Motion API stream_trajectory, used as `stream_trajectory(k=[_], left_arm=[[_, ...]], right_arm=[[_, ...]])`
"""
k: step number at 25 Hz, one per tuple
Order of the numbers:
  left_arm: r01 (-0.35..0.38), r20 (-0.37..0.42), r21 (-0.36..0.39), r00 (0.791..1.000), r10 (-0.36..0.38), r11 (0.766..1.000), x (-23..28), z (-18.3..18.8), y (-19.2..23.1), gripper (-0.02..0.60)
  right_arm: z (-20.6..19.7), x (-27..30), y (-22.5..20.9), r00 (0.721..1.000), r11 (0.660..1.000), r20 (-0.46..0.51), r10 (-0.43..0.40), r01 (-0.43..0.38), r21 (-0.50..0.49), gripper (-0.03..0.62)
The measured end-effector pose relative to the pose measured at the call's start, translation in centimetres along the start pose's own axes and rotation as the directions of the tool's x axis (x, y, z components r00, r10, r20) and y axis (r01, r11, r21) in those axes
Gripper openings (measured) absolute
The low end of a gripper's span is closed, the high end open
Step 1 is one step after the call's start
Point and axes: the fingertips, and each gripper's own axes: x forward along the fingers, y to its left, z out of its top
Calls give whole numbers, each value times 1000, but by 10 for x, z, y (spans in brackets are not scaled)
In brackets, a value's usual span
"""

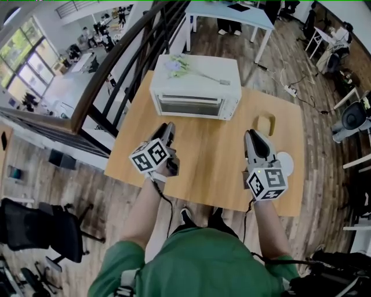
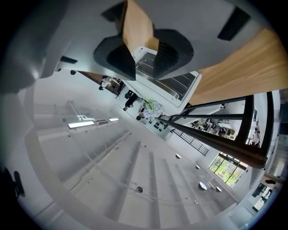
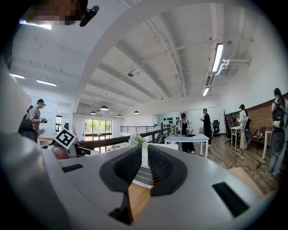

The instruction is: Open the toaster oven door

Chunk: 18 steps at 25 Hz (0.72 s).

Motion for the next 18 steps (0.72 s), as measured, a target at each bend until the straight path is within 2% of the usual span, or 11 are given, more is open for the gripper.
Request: stream_trajectory(k=[2,5,6,8,10,13,18], left_arm=[[-1,-13,-32,1000,0,999,16,-2,0,125],[21,-14,-173,1000,-24,985,37,-8,4,126],[39,-4,-239,999,-42,970,44,-10,4,126],[72,30,-371,997,-65,926,58,-11,8,126],[84,66,-459,996,-60,885,71,-11,17,126],[84,99,-529,994,-38,845,87,-11,30,126],[64,122,-582,992,10,811,115,-8,47,127]], right_arm=[[1,5,-7,1000,1000,-2,11,-11,2,55],[3,9,-17,1000,1000,-3,27,-27,-3,54],[3,9,-22,1000,1000,-2,30,-30,-5,52],[5,9,-31,1000,999,1,31,-31,-8,52],[6,11,-39,1000,1000,1,26,-26,-11,51],[5,9,-53,1000,1000,-6,8,-8,-14,51],[4,5,-76,999,999,-14,-34,34,-9,51]])
